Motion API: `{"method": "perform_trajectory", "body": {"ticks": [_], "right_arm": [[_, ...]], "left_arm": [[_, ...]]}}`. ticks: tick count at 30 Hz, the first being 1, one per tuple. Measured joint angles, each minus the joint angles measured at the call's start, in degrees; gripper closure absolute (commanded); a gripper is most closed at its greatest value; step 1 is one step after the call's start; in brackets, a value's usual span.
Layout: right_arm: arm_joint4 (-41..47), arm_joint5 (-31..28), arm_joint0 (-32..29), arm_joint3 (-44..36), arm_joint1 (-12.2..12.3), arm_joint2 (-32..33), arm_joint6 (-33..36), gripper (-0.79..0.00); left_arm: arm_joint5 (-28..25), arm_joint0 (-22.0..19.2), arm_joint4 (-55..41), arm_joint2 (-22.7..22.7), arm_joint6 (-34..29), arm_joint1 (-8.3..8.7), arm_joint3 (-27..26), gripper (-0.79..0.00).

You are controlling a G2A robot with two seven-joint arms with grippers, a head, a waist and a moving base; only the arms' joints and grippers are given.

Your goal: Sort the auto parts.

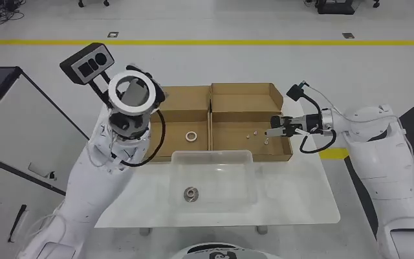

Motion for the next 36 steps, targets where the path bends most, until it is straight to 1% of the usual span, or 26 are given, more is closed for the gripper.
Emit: {"method": "perform_trajectory", "body": {"ticks": [4,11,14,19,22,27,36], "right_arm": [[0.00,0.00,0.00,0.00,0.00,0.00,0.00,-0.785],[0.00,0.00,0.00,0.00,0.00,0.00,0.00,-0.785],[0.00,0.00,0.00,0.00,0.00,0.00,0.00,-0.785],[0.00,0.00,0.00,0.00,0.00,0.00,0.00,-0.785],[0.00,0.00,0.00,0.00,0.00,0.00,0.00,-0.785],[0.00,0.00,0.00,0.00,0.00,0.00,0.00,-0.785],[0.00,0.00,0.00,0.00,0.00,0.00,0.00,-0.785]], "left_arm": [[0.00,0.50,4.67,-0.69,-5.01,0.07,2.22,0.000],[0.73,0.85,7.60,-1.26,-8.86,0.29,2.71,0.000],[0.39,1.20,6.00,-1.08,-7.67,0.14,2.38,0.000],[-0.02,1.64,-0.63,-0.66,-1.74,-0.68,0.55,0.000],[0.00,1.70,-2.92,-0.77,0.05,-1.23,-0.36,0.000],[0.00,1.65,-4.45,-0.88,-0.62,-1.90,-1.37,0.000],[0.00,1.65,-4.50,-0.87,-0.65,-1.91,-1.38,0.000]]}}
